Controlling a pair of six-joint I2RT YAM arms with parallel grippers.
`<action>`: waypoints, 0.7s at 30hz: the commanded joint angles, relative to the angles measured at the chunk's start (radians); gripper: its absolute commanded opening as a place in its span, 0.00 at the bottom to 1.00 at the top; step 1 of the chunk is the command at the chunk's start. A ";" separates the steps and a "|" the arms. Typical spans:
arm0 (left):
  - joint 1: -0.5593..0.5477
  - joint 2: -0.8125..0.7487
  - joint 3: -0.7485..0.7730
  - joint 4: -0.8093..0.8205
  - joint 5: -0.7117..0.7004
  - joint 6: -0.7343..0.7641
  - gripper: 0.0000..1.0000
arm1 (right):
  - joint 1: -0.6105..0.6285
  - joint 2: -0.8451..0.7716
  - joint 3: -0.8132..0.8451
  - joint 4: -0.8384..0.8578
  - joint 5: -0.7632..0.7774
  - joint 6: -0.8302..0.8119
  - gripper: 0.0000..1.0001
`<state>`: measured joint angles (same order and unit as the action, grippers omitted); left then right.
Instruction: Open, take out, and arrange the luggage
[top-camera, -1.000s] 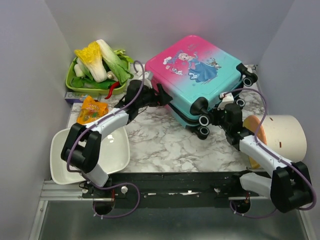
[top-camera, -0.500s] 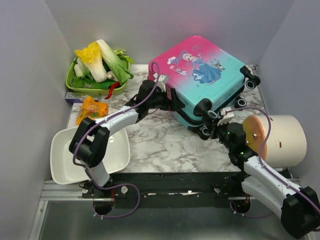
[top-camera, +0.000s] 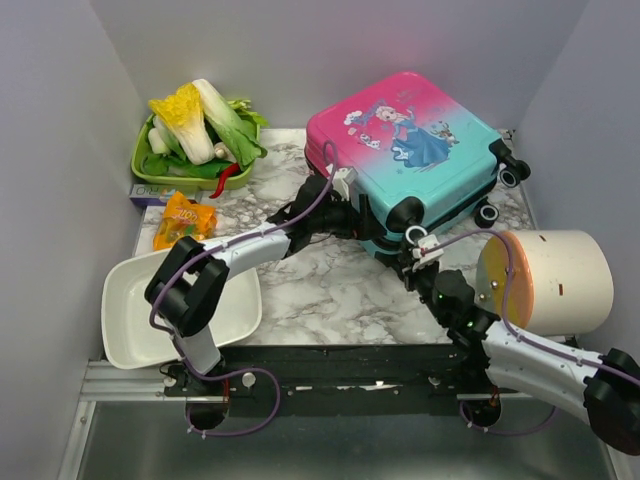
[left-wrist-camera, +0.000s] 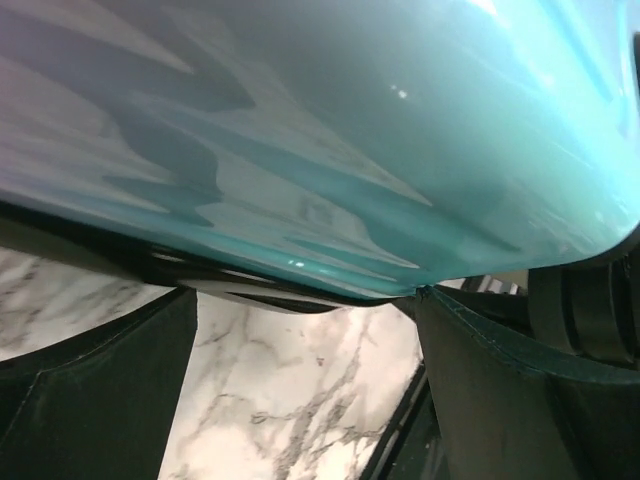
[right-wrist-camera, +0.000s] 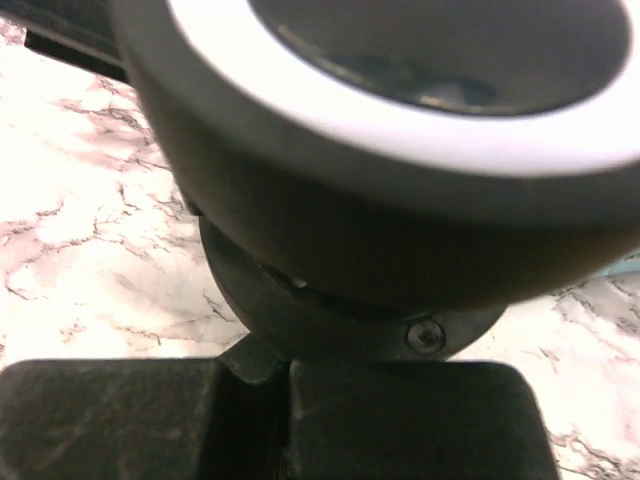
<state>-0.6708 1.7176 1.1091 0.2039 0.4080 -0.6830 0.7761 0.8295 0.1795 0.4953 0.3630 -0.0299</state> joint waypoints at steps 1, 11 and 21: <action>-0.050 0.042 0.002 0.233 -0.166 -0.095 0.95 | 0.086 -0.003 0.073 0.171 -0.174 -0.061 0.01; -0.065 0.034 -0.012 0.258 -0.202 -0.131 0.95 | 0.236 0.297 0.250 0.259 -0.040 -0.201 0.01; -0.061 -0.101 -0.106 0.137 -0.320 -0.033 0.96 | 0.278 0.427 0.414 0.219 0.008 -0.252 0.01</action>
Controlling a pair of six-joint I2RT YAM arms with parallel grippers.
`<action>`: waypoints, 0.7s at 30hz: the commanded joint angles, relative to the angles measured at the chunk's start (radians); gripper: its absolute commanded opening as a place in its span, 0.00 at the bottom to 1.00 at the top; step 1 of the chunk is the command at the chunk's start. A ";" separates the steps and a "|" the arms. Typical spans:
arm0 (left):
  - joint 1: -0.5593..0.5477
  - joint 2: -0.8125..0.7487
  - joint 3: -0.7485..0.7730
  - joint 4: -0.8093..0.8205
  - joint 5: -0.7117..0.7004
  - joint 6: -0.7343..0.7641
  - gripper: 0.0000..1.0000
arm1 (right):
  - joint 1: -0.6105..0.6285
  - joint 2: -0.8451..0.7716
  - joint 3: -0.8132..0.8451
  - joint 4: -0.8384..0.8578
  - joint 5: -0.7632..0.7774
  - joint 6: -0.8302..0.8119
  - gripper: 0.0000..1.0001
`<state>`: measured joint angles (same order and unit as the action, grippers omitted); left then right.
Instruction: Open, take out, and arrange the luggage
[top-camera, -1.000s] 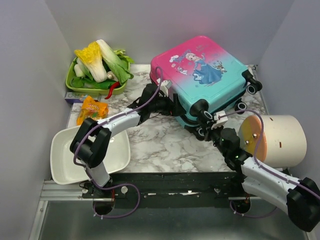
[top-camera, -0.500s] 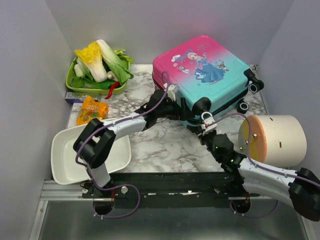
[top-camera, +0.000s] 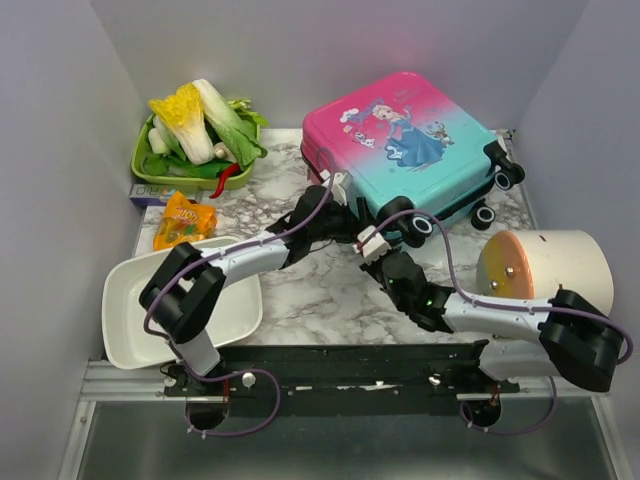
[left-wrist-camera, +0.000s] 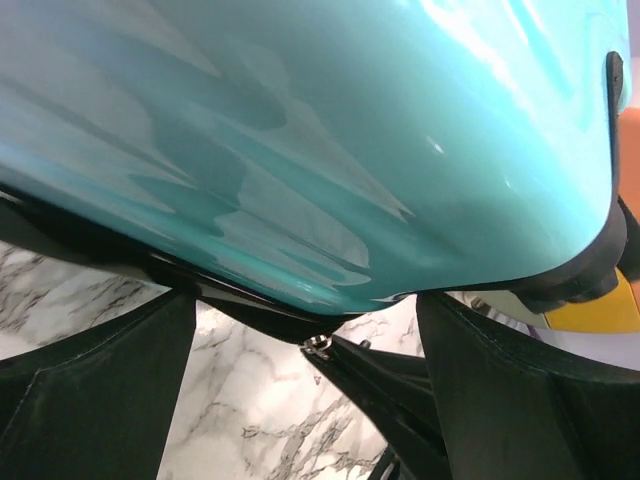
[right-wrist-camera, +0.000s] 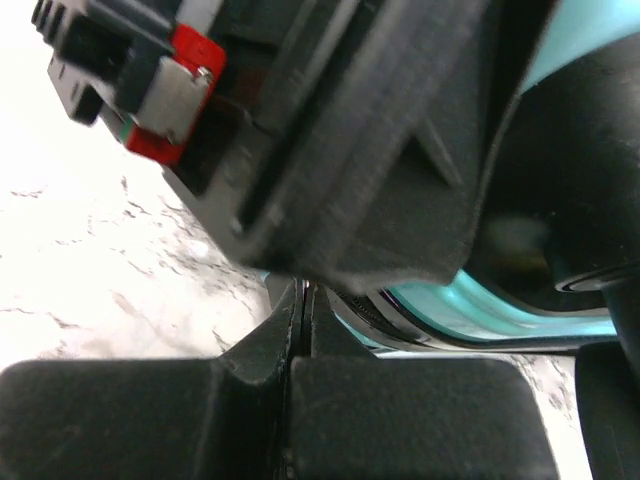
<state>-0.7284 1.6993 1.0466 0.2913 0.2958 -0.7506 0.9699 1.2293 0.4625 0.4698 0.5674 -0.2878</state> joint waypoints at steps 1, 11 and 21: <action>-0.002 -0.111 -0.060 0.016 -0.251 0.040 0.98 | 0.085 0.041 0.134 0.275 -0.178 0.016 0.01; 0.196 -0.610 -0.344 -0.363 -0.658 -0.076 0.99 | 0.081 0.179 0.220 0.296 0.020 0.150 0.01; 0.267 -0.854 -0.479 -0.443 -0.684 -0.109 0.99 | 0.079 0.386 0.410 0.239 0.027 0.259 0.01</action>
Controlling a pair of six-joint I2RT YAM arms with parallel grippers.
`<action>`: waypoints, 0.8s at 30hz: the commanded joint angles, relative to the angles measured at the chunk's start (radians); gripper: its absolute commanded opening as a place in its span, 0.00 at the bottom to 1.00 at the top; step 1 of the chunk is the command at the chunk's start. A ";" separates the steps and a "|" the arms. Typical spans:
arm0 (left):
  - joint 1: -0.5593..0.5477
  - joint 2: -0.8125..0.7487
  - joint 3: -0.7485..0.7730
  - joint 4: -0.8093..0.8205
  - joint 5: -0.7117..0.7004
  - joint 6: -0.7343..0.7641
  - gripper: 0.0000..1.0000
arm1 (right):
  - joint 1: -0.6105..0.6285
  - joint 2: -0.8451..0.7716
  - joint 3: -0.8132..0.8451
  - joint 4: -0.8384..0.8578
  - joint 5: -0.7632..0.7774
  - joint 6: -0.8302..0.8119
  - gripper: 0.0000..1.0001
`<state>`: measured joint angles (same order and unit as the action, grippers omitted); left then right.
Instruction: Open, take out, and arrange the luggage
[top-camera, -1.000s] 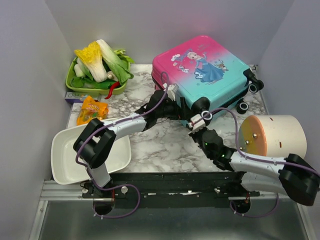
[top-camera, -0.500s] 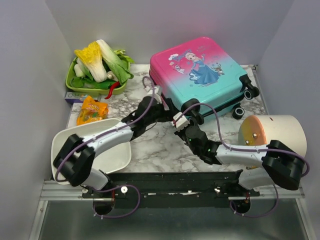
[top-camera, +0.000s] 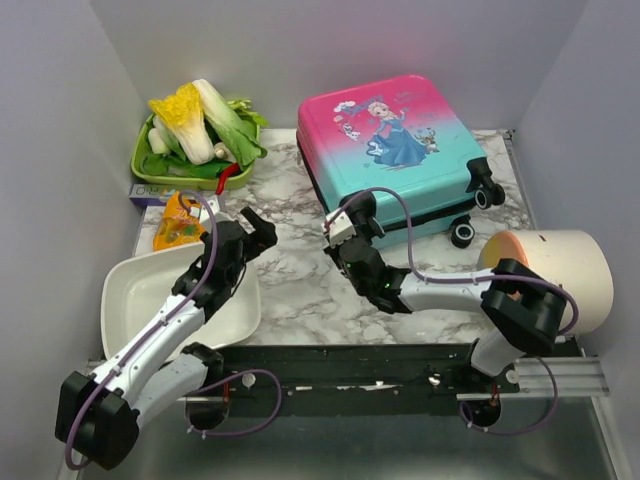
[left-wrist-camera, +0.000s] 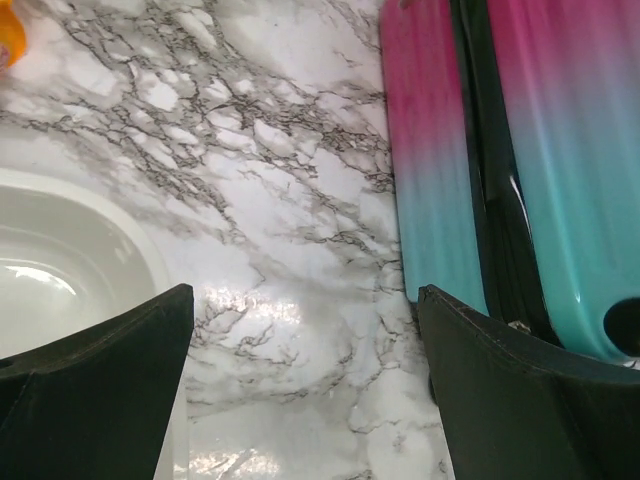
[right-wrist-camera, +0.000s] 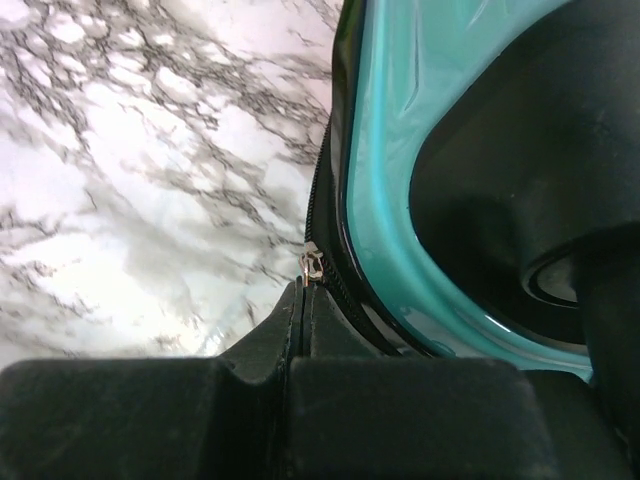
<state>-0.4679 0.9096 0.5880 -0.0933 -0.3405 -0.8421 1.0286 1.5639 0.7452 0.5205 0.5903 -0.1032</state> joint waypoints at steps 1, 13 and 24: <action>0.008 -0.070 -0.025 -0.060 -0.045 -0.021 0.99 | 0.021 0.095 0.143 0.211 0.031 0.076 0.01; -0.049 0.118 -0.384 0.837 0.577 -0.072 0.99 | 0.022 0.013 0.155 -0.009 0.078 0.342 0.01; -0.274 0.361 -0.327 1.040 0.278 -0.175 0.99 | 0.024 -0.062 0.195 -0.154 0.025 0.422 0.01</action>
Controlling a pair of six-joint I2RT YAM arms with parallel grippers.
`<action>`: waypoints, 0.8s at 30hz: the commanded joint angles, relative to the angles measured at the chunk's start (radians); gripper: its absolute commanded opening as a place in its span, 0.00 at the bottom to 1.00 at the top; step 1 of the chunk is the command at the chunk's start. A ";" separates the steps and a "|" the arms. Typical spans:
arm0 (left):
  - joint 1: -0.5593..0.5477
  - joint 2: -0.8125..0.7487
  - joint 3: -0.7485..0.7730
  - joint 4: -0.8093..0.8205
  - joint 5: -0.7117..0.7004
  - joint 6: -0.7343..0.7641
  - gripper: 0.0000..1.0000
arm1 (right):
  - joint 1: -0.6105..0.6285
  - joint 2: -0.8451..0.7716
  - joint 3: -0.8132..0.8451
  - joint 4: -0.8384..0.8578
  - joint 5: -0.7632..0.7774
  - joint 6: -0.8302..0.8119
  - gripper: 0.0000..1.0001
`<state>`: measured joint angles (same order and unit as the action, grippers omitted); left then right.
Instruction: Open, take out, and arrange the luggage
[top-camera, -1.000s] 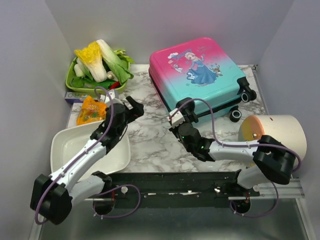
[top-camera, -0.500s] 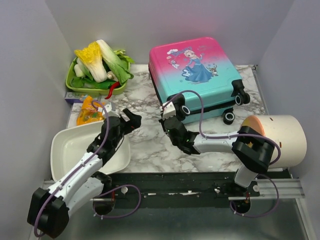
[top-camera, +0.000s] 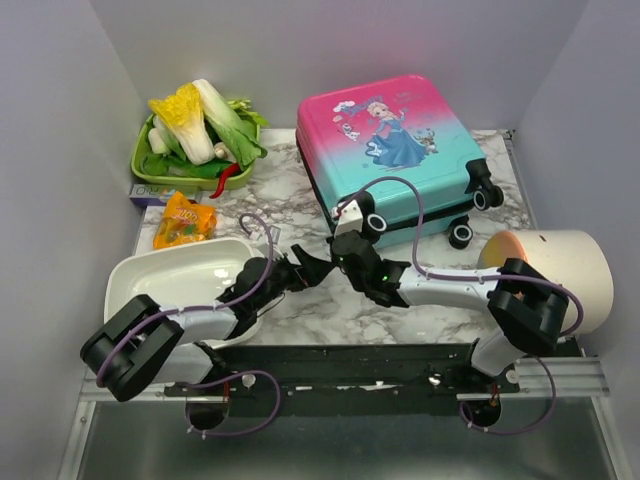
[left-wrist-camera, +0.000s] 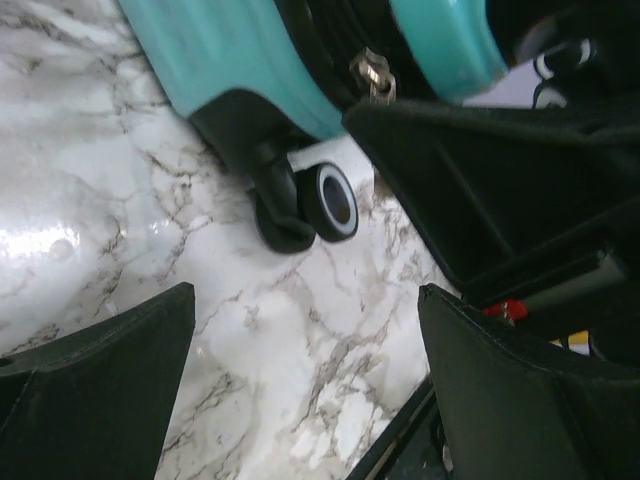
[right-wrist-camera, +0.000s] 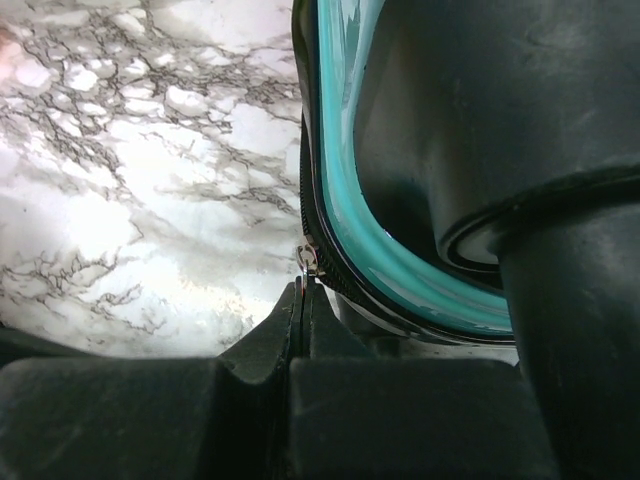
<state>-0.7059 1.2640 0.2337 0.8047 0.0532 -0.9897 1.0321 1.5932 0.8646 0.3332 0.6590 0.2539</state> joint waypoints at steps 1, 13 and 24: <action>-0.056 0.006 0.036 0.095 -0.151 -0.015 0.98 | 0.019 -0.107 0.079 0.017 -0.041 0.070 0.01; -0.271 0.426 0.018 0.589 -0.406 -0.095 0.92 | 0.019 -0.072 0.172 -0.102 -0.035 0.036 0.01; -0.303 0.600 0.073 0.785 -0.458 -0.050 0.92 | 0.017 -0.039 0.260 -0.192 -0.096 -0.060 0.01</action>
<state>-1.0004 1.8290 0.2821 1.3487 -0.3496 -1.0649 1.0271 1.5684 1.0004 0.0044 0.6250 0.2337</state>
